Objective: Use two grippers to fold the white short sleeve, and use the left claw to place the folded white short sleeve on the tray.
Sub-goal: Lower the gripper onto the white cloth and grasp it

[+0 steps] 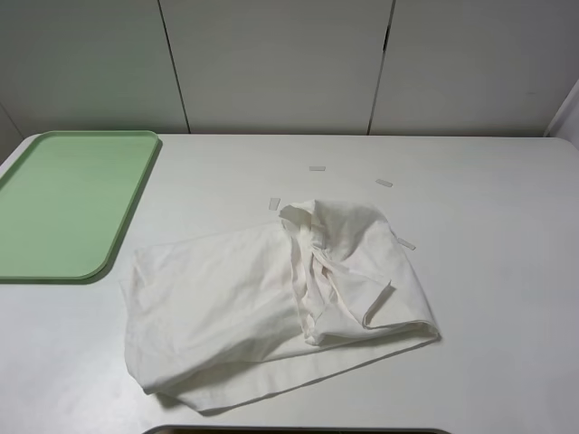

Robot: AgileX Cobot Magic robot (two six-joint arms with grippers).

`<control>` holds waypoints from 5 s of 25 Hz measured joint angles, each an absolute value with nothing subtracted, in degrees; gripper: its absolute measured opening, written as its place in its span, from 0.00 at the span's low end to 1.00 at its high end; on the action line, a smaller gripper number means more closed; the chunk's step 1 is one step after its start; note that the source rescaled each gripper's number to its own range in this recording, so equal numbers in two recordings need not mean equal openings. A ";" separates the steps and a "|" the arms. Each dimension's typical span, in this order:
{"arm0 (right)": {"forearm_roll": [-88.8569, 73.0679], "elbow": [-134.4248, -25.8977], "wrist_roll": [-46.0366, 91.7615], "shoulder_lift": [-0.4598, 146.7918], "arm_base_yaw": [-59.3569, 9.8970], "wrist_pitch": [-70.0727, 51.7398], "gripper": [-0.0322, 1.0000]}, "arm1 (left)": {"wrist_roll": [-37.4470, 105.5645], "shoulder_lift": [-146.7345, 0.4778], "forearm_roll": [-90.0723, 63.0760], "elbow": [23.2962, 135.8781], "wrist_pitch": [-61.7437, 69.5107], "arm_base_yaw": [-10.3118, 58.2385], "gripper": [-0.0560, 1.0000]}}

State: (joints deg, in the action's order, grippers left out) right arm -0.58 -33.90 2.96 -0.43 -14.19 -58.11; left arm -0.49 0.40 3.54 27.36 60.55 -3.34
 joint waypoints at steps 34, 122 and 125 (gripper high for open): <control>-2.15 -28.59 3.19 -0.43 -14.19 -58.65 1.00 | -0.49 0.40 3.72 27.36 60.61 -3.34 0.93; -2.15 -28.59 3.19 -0.43 -14.19 -58.65 1.00 | 50.48 -99.13 -67.49 23.81 23.62 9.57 0.86; -2.15 -28.59 3.19 -0.43 -14.19 -58.65 1.00 | 50.85 -100.14 -68.35 24.84 22.82 11.47 0.75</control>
State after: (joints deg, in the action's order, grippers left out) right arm -2.15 -28.59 3.19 -0.43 -14.19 -58.65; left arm 50.85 -100.14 -68.35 24.84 22.82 11.47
